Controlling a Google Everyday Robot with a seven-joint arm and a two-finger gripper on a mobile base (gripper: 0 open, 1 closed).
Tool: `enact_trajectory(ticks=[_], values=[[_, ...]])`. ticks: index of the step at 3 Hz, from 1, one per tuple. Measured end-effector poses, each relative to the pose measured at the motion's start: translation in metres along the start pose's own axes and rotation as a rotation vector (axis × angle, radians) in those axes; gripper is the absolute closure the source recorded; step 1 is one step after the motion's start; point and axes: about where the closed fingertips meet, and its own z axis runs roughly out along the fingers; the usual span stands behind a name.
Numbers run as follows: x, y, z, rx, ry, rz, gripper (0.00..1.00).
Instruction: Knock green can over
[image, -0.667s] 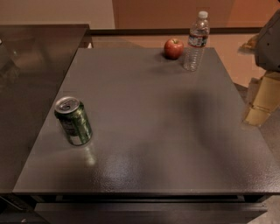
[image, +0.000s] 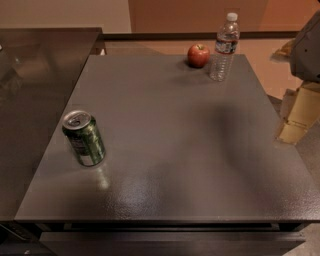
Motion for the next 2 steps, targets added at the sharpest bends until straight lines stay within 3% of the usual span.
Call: enact_trajectory(ticks=[2], values=[[-0.073,0.018,0.03,-0.087,-0.29,-0.115,0.0]])
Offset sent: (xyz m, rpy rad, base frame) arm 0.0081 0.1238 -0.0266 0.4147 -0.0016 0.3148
